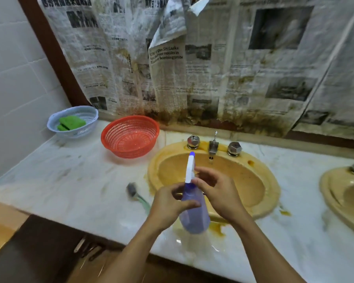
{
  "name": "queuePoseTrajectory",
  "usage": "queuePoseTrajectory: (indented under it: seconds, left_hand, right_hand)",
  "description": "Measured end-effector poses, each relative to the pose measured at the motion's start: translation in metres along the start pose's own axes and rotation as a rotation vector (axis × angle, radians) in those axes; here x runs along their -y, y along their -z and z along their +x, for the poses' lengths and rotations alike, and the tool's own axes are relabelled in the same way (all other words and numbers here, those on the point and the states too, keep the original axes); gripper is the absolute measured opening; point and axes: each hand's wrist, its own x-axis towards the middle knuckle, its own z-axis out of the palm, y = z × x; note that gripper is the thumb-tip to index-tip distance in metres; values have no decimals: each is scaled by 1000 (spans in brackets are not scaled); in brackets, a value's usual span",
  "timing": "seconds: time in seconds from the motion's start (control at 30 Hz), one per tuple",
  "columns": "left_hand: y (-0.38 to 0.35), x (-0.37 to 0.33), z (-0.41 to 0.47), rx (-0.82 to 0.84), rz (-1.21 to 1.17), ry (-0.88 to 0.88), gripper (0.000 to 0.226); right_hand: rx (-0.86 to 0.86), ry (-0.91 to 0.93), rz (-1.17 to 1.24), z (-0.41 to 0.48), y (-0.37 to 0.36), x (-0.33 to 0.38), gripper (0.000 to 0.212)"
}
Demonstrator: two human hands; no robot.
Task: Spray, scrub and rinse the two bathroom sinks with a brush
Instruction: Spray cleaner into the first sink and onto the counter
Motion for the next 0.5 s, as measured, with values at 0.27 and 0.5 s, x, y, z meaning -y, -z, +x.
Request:
queuePoseTrajectory:
  seconds: [0.27,0.5]
  left_hand:
    - [-93,-3,-32,152,-17,-35,68]
    - [-119,30,-64,266,12,97,89]
  right_hand:
    - [-206,-99,112,-54,70,-34,36]
    - [-276,-315,306,-67,84,-69,57]
